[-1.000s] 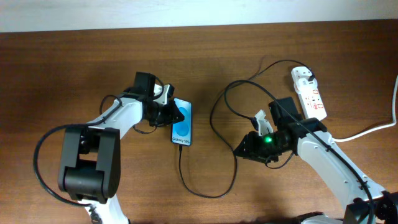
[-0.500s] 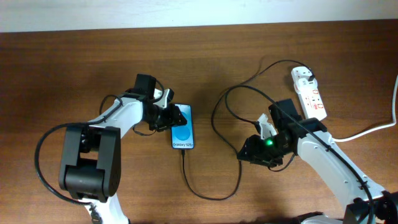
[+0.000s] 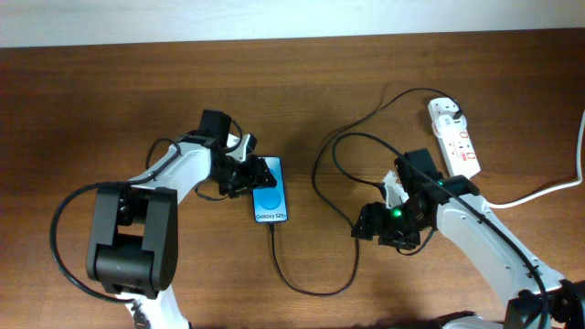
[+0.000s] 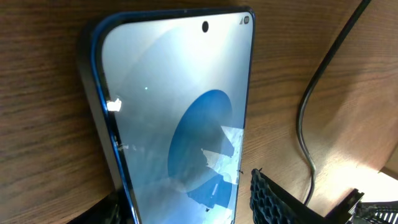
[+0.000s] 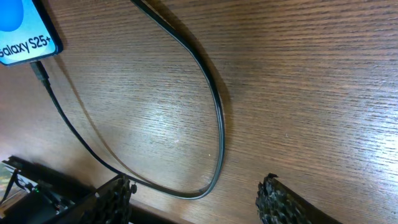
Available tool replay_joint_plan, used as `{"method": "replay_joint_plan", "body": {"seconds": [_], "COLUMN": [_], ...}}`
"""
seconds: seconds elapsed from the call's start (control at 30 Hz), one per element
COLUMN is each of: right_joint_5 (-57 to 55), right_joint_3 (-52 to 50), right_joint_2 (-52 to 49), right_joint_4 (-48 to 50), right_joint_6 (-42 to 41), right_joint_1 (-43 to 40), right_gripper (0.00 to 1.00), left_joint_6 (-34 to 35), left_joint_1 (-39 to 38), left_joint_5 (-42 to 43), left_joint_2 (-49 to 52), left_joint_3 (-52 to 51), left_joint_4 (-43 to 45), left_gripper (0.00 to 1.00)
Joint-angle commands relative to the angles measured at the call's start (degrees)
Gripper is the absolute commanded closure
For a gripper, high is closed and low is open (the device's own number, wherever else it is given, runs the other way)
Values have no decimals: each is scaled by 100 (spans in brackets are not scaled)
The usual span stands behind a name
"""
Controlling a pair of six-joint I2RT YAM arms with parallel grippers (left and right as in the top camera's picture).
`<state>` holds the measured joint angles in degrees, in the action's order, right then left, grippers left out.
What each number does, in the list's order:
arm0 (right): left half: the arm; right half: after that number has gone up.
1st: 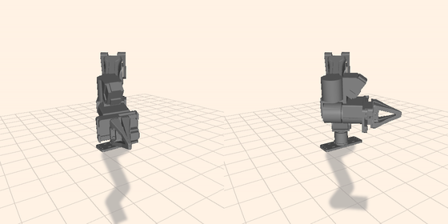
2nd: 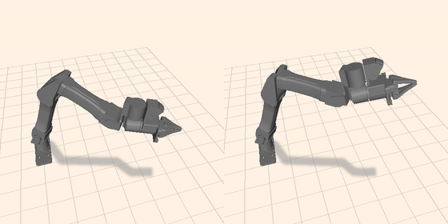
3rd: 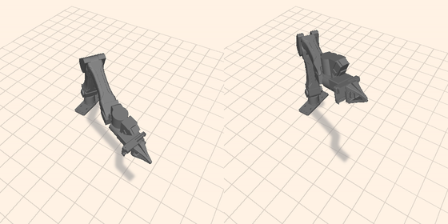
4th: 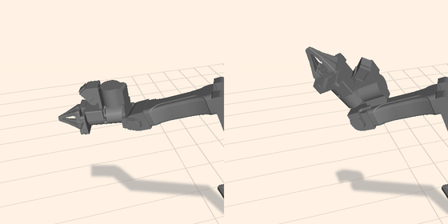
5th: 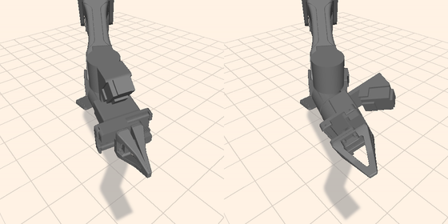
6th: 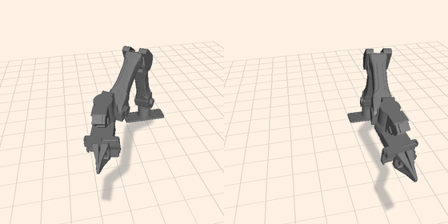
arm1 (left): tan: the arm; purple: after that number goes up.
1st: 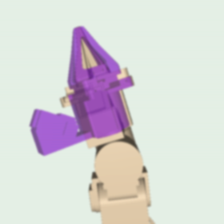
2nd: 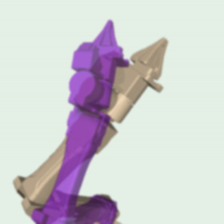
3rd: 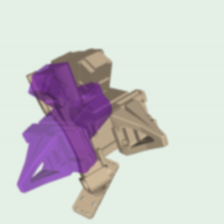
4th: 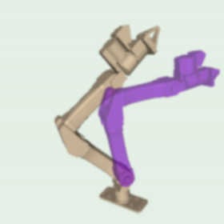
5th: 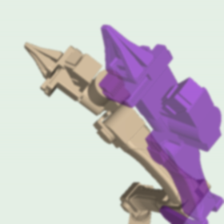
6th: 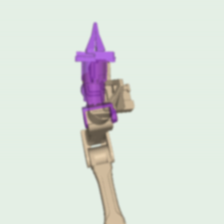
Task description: Plug charger to phone and switch on socket
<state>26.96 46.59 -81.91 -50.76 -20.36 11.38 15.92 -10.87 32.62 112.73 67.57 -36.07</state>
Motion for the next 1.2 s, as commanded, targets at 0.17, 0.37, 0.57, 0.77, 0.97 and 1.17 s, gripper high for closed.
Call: {"method": "replay_joint_plan", "body": {"seconds": [0.17, 0.37, 0.57, 0.77, 0.97, 1.17], "right_joint_5": [-70, -70, -72, -369, -369, -391], "right_joint_3": [-44, -44, -44, -44, -44, -138], "right_joint_2": [55, 55, 55, 55, 55, 44], "right_joint_4": [-2, -4, -2, -4, -4, 39], "right_joint_6": [61, 61, 61, 61, 61, 63], "right_joint_1": [-15, -15, -15, -15, -15, -15], "right_gripper": [31, 29, 26, 21, 21, 16], "left_joint_6": [184, 289, 293, 293, 682, 678], "left_joint_1": [4, 4, 4, 4, 22, 20], "left_joint_5": [-785, -1001, -1213, -1362, -1615, -2210], "left_joint_2": [140, 140, 140, 140, 136, -1250], "left_joint_3": [-116, -116, -116, -116, -42, 492], "left_joint_4": [-256, -313, -374, -374, -693, -1696], "left_gripper": [43, 43, 44, 41, 32, 8]}}
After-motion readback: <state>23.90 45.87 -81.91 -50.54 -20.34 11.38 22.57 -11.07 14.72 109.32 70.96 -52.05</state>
